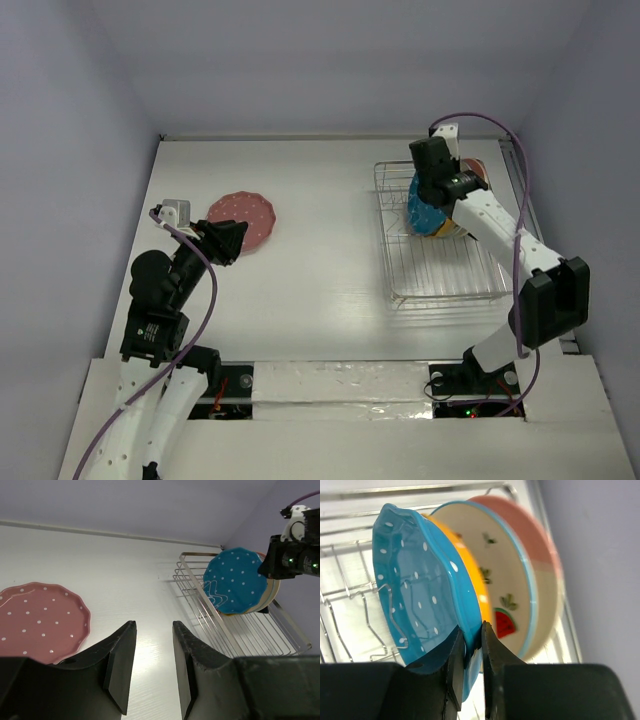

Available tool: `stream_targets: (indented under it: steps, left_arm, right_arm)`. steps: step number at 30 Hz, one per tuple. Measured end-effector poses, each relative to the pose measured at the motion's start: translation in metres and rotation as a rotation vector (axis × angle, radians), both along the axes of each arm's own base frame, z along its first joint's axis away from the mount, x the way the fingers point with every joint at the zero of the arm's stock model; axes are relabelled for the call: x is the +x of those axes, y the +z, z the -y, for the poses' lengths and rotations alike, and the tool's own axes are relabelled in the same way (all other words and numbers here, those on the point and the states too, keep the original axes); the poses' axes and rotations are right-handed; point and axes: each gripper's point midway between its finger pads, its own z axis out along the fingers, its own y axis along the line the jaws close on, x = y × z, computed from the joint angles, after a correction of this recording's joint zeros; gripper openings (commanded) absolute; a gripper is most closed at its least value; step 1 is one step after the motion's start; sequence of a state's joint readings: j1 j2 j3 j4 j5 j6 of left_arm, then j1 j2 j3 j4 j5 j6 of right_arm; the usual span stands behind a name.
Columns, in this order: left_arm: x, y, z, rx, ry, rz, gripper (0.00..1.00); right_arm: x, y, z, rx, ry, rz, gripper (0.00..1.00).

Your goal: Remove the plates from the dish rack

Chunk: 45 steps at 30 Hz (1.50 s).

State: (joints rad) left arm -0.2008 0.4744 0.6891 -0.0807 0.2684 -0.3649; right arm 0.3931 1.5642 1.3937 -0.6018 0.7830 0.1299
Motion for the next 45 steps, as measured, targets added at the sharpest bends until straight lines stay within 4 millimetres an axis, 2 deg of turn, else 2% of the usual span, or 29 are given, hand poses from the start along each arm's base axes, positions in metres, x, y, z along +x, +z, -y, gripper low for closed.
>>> stream_targets:
  steps: [5,21,30,35,41,45]
  left_arm:
    - [0.0,0.0,0.0,0.0,0.0,0.0,0.33]
    - [0.0,0.0,0.0,0.0,0.0,0.0,0.33]
    - [0.0,0.0,0.0,0.0,0.0,0.0,0.34]
    - [0.0,0.0,0.0,0.0,0.0,0.0,0.35]
    - [0.0,0.0,0.0,0.0,0.0,0.0,0.35]
    - [0.0,0.0,0.0,0.0,0.0,0.0,0.35]
  right_arm:
    - [-0.007,0.025,0.009,-0.001,-0.016,0.054,0.0]
    - [-0.015,0.035,0.009,0.045,-0.038,0.061,0.0]
    - [-0.026,0.061,0.021,0.115,-0.053,0.138,0.0]
    - [-0.027,0.077,0.019,0.187,-0.056,0.21,0.0]
    - [-0.025,0.076,0.017,0.238,-0.048,0.228,0.0]
    - [-0.02,0.06,0.01,0.334,-0.024,0.24,0.0]
